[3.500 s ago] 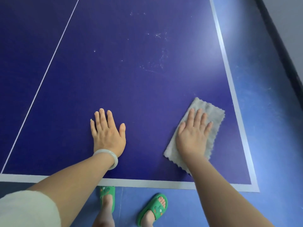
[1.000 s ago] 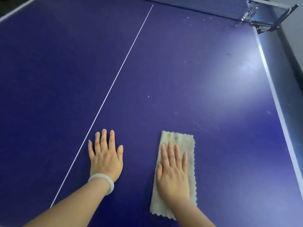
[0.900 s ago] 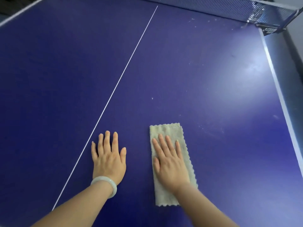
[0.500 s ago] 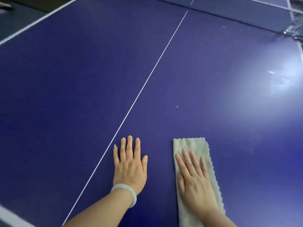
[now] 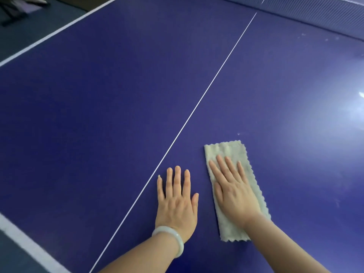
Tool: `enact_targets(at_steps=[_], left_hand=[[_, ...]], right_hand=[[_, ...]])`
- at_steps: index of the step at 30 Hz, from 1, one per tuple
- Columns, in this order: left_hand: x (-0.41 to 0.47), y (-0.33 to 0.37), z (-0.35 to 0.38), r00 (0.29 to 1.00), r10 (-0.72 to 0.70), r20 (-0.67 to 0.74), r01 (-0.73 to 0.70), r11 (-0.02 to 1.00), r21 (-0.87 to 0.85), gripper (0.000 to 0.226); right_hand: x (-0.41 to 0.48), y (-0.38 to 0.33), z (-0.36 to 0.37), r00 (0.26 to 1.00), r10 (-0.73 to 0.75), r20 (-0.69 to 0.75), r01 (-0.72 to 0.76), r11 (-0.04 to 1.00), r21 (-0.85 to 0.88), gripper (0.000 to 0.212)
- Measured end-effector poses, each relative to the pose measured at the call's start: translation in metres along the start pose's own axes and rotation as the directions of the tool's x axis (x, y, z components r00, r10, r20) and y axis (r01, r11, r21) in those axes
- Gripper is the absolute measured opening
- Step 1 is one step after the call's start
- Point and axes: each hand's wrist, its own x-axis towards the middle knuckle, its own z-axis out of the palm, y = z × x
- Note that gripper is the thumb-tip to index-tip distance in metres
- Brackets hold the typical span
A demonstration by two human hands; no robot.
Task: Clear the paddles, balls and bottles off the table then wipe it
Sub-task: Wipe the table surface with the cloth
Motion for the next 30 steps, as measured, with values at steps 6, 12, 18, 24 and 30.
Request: enact_targets(at_steps=[6,12,18,24,30], left_hand=[[-0.001,0.0,0.0,1.0,-0.003,-0.01,0.003,1.0,0.006,0.063],[-0.001,-0.003,0.004,1.0,0.005,-0.028,-0.005,1.0,0.011,0.063],[0.0,-0.001,0.003,1.0,-0.002,-0.015,0.003,0.999,0.04,0.064],[-0.001,-0.001,0.004,1.0,-0.005,-0.026,0.006,0.999,0.05,0.065],[-0.001,-0.001,0.004,0.999,-0.009,-0.047,0.012,0.998,0.067,0.066]], right_hand=[[0.128,-0.024,-0.009,0.956,-0.279,0.095,0.278,0.96,0.019,0.055],[0.148,0.019,-0.012,0.971,0.236,-0.033,-0.234,0.97,0.061,0.056],[0.052,0.027,-0.004,0.703,0.708,-0.065,-0.691,0.702,0.172,0.06],[0.003,-0.009,0.007,0.977,0.205,-0.064,-0.202,0.978,0.044,0.059],[-0.053,0.094,-0.006,0.556,0.828,-0.069,-0.814,0.559,0.158,0.059]])
